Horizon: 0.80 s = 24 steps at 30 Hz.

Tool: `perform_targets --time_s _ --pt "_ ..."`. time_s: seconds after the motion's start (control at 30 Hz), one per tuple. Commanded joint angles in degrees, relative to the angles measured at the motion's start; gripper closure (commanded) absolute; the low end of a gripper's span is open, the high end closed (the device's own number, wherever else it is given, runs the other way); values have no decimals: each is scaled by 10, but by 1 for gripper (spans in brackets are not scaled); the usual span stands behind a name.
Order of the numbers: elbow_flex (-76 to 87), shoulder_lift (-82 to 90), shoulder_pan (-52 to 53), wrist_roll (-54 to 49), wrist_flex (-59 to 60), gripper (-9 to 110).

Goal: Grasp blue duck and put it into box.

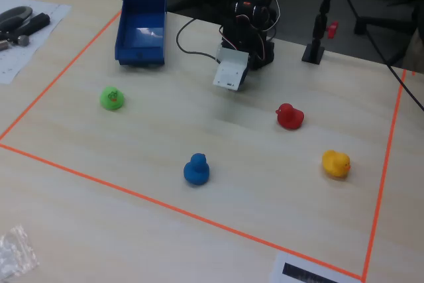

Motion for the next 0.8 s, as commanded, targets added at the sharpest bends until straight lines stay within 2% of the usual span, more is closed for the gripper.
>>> perform_targets --time_s 0.0,0.77 --pt "4 1 4 -1 5 100" --pt "0 -14 4 -4 3 101"
